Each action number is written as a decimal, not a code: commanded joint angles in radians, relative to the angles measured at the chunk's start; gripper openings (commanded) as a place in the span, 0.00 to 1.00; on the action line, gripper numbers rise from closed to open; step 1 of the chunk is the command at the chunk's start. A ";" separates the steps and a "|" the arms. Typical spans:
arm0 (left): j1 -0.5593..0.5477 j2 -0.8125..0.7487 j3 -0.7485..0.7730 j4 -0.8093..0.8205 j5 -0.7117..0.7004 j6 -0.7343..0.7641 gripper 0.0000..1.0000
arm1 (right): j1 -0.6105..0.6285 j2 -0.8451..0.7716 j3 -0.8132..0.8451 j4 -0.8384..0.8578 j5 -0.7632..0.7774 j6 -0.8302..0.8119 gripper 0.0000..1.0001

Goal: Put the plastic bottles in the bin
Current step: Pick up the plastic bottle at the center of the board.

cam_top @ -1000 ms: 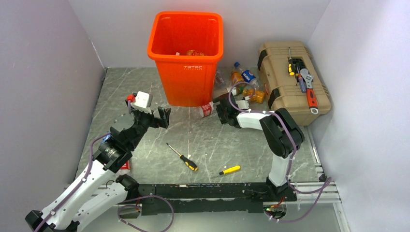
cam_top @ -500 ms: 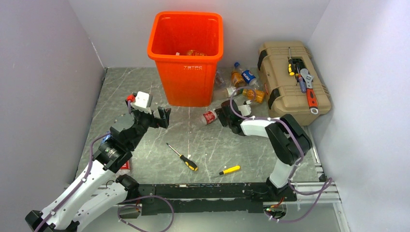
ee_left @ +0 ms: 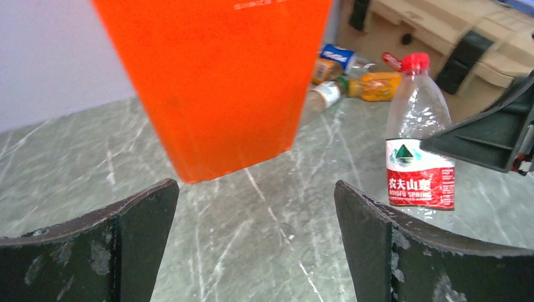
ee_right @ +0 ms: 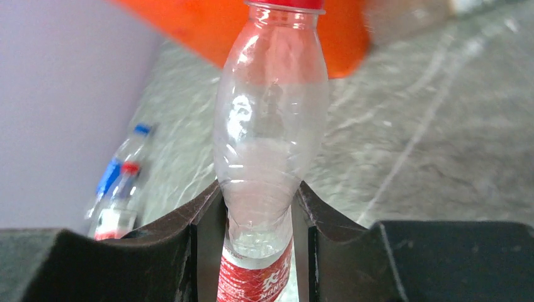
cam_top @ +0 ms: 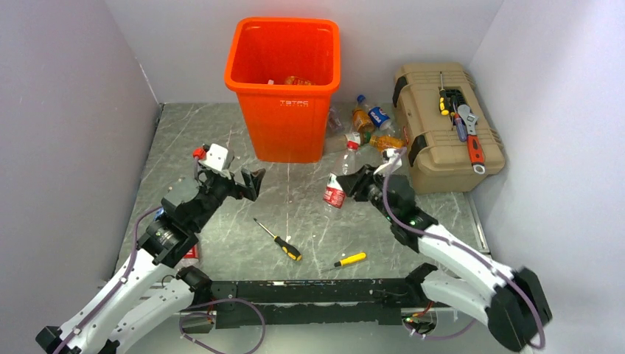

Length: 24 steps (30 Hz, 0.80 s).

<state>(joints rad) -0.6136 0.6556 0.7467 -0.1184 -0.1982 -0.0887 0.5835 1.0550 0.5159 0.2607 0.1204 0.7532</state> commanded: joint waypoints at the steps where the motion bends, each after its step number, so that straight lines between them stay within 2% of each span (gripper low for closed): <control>1: -0.006 -0.019 0.024 0.086 0.316 0.034 0.99 | 0.035 -0.245 -0.073 0.036 -0.303 -0.360 0.27; 4: -0.006 -0.008 0.019 0.139 0.612 0.007 0.99 | 0.084 -0.378 -0.109 -0.008 -0.407 -0.439 0.26; 7: -0.008 0.024 0.023 0.191 0.774 -0.053 0.99 | 0.162 -0.458 -0.124 -0.056 -0.380 -0.469 0.24; 12: -0.007 0.131 0.099 0.208 0.789 -0.176 0.99 | 0.323 -0.487 -0.100 -0.092 -0.266 -0.523 0.22; 15: -0.007 0.210 0.169 0.205 0.866 -0.243 0.99 | 0.397 -0.441 -0.073 -0.091 -0.210 -0.565 0.22; 19: -0.008 0.287 0.224 0.201 0.933 -0.319 0.99 | 0.440 -0.392 -0.074 -0.016 -0.191 -0.577 0.20; 24: -0.008 0.306 0.171 0.316 0.951 -0.433 0.99 | 0.451 -0.388 -0.140 0.151 -0.178 -0.528 0.19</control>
<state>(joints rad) -0.6197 0.9615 0.9306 0.0750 0.6838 -0.3939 1.0245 0.6785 0.3977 0.2092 -0.0956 0.2173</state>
